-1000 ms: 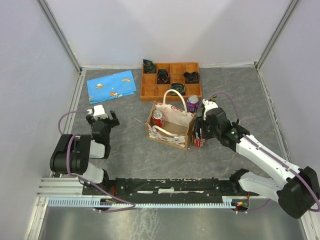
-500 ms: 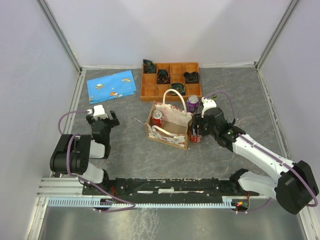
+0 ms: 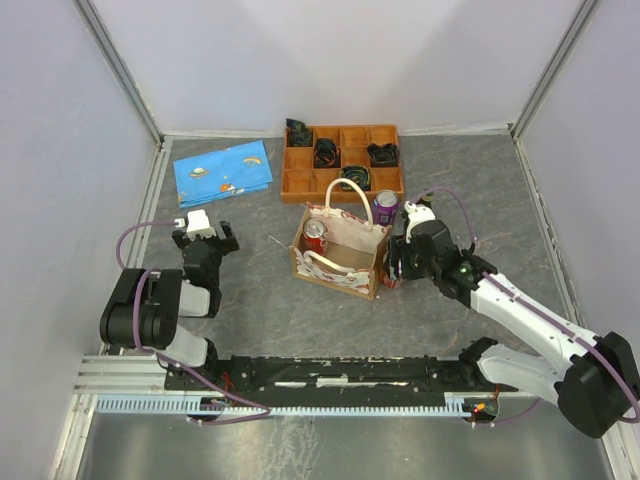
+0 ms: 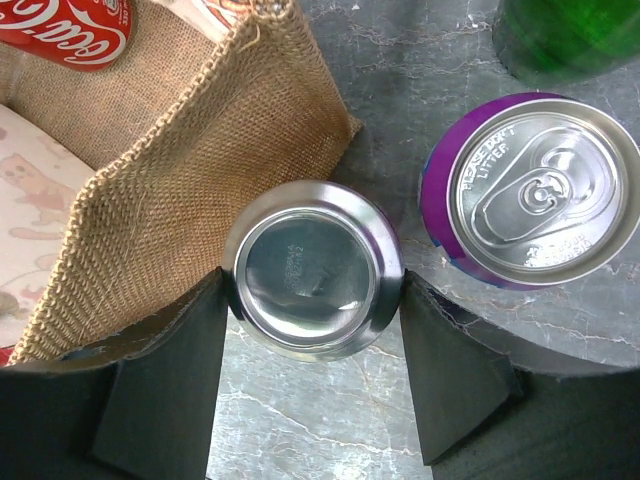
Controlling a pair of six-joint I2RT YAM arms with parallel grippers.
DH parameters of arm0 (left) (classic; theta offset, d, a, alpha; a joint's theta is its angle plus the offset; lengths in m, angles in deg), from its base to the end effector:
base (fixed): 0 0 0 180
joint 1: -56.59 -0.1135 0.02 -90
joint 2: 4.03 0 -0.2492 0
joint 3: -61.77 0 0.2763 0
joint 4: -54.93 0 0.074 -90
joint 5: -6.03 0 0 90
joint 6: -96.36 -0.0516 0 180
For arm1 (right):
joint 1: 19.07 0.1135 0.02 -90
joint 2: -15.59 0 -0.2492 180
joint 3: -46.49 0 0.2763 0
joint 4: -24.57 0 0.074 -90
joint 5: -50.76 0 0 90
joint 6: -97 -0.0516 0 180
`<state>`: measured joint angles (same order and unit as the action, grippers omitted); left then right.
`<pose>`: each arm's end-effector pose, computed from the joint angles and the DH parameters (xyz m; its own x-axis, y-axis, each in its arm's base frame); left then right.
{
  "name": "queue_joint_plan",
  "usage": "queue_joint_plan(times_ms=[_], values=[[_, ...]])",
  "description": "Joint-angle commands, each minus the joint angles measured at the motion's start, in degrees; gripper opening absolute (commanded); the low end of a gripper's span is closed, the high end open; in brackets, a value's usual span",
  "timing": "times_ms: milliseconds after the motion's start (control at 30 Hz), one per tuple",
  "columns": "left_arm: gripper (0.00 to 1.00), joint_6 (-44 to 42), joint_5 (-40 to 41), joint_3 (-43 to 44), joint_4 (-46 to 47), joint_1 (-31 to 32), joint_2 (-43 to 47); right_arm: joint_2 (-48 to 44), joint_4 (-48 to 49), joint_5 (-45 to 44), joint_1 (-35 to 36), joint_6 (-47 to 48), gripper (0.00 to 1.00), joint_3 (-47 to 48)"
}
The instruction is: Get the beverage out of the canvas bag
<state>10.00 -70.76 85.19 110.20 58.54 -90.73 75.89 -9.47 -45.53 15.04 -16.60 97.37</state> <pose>0.2532 0.0032 0.0982 -0.1267 -0.0575 -0.9903 -0.2015 0.9790 -0.0311 0.2185 0.1411 0.1986 -0.7187 -0.0061 -0.6953 -0.2224 0.9494 0.2215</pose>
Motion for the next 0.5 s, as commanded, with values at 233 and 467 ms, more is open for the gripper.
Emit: queue_joint_plan(times_ms=[233, 467], values=[[0.99, -0.22, 0.54, 1.09, 2.31, -0.09, -0.14, 2.5, -5.95, 0.04, 0.47, 0.22, 0.85, 4.9], [0.99, -0.22, 0.53, 1.14, 2.3, -0.08, -0.15, -0.89, -11.85, 0.1, 2.44, 2.19, 0.99, 13.1]])
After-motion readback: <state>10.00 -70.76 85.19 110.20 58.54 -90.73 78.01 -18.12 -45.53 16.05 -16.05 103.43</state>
